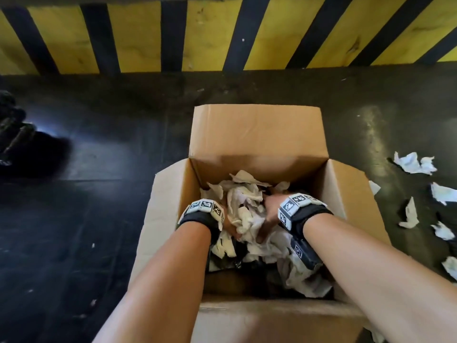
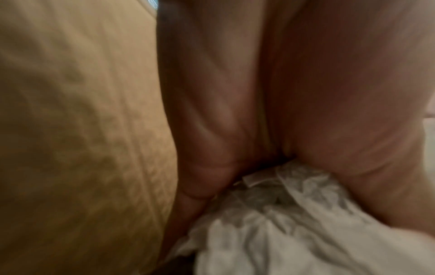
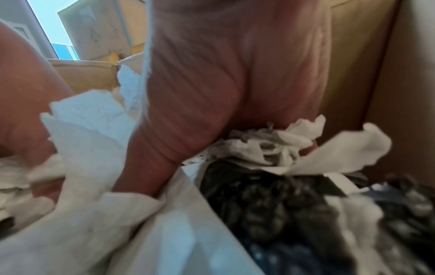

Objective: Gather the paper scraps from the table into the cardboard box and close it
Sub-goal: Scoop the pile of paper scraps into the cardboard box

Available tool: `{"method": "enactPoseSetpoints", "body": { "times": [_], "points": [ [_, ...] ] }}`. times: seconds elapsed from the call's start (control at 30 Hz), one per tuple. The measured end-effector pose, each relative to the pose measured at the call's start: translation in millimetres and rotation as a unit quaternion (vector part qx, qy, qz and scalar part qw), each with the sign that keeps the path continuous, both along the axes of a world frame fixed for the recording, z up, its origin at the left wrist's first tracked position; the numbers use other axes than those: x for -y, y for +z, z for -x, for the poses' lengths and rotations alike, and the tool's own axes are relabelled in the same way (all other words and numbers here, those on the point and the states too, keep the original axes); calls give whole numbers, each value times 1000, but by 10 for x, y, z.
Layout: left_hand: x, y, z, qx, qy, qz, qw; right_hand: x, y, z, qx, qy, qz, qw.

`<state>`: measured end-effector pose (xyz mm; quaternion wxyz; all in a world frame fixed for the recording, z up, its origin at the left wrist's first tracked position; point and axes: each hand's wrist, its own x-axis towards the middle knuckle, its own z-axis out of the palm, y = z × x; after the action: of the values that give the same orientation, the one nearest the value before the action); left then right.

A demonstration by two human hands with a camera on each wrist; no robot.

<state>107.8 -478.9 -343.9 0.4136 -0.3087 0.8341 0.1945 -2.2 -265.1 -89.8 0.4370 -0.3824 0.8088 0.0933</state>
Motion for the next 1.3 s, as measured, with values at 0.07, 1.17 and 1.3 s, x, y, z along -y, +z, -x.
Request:
{"method": "enactPoseSetpoints", "body": {
  "times": [0.07, 1.17, 1.3],
  "points": [
    [68, 166, 71, 5, -27, 6, 1000, -30, 74, -24, 3, 10, 12, 1000],
    [-929, 2911, 48, 168, -65, 24, 983, -183, 151, -187, -110, 62, -55, 990],
    [-949, 2978, -92, 75, -19, 60, 995, -288, 286, -189, -106, 73, -16, 992]
  ]
}}
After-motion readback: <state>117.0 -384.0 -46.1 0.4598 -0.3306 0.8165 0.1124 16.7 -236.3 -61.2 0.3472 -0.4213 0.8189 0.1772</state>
